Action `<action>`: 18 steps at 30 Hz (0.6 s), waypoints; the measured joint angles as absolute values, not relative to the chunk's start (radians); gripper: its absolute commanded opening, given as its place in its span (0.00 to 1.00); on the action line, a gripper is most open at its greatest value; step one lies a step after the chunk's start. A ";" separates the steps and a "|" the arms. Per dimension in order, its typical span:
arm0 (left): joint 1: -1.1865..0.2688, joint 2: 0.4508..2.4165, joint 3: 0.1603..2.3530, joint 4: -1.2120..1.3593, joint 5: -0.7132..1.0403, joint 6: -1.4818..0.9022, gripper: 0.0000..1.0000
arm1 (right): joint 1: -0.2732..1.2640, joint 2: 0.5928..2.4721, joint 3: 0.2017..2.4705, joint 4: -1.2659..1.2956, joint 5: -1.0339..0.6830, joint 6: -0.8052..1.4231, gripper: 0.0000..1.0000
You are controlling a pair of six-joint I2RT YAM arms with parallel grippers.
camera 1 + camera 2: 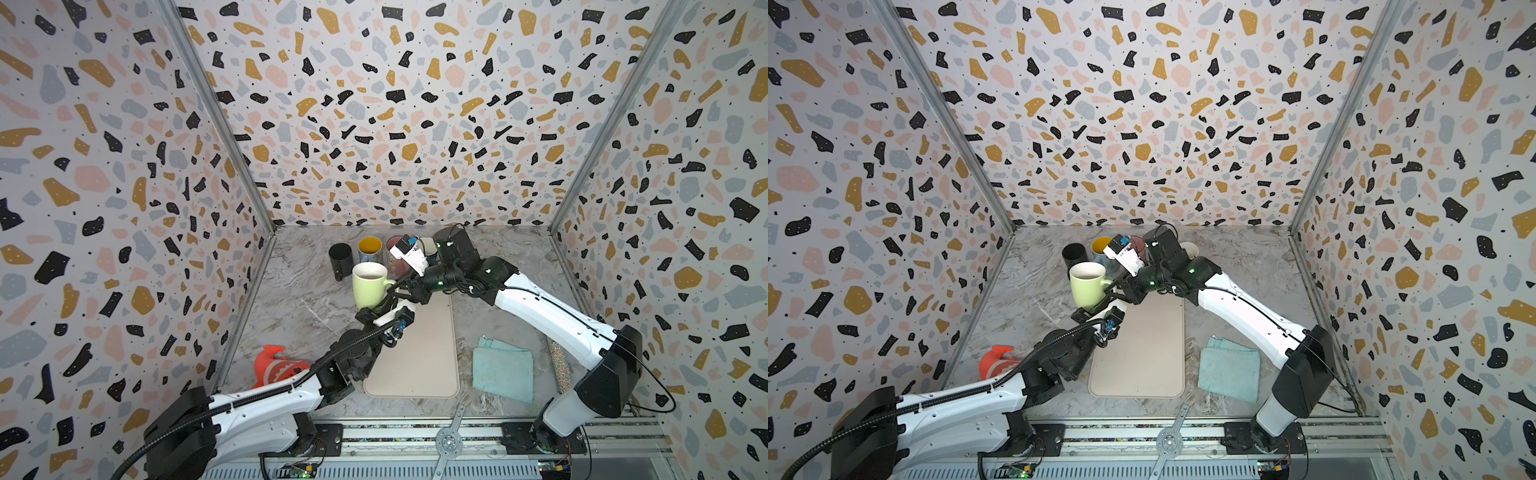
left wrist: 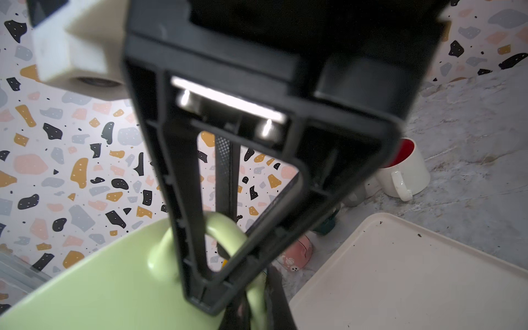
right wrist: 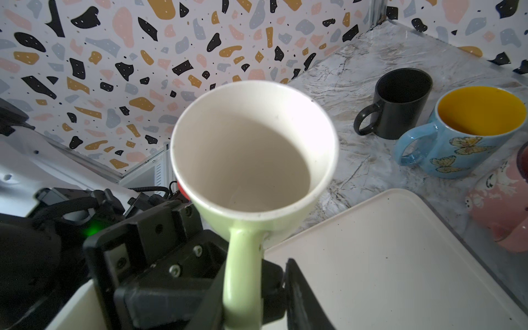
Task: Turn the mug right side up
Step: 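Close the right gripper on the light green mug's handle while the left gripper holds it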
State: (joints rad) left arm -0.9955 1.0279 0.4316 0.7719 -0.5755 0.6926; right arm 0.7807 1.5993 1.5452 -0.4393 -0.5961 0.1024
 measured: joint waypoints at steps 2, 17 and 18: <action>-0.999 1.028 0.430 0.775 -0.588 0.717 0.00 | 0.782 1.600 1.549 -0.442 -0.601 0.099 0.23; -1.011 1.028 0.421 0.790 -0.650 0.812 0.00 | 0.785 1.610 1.557 -0.448 -0.615 0.081 0.00; -1.011 1.028 0.421 0.791 -0.653 0.815 0.00 | 0.786 1.610 1.554 -0.443 -0.615 0.081 0.00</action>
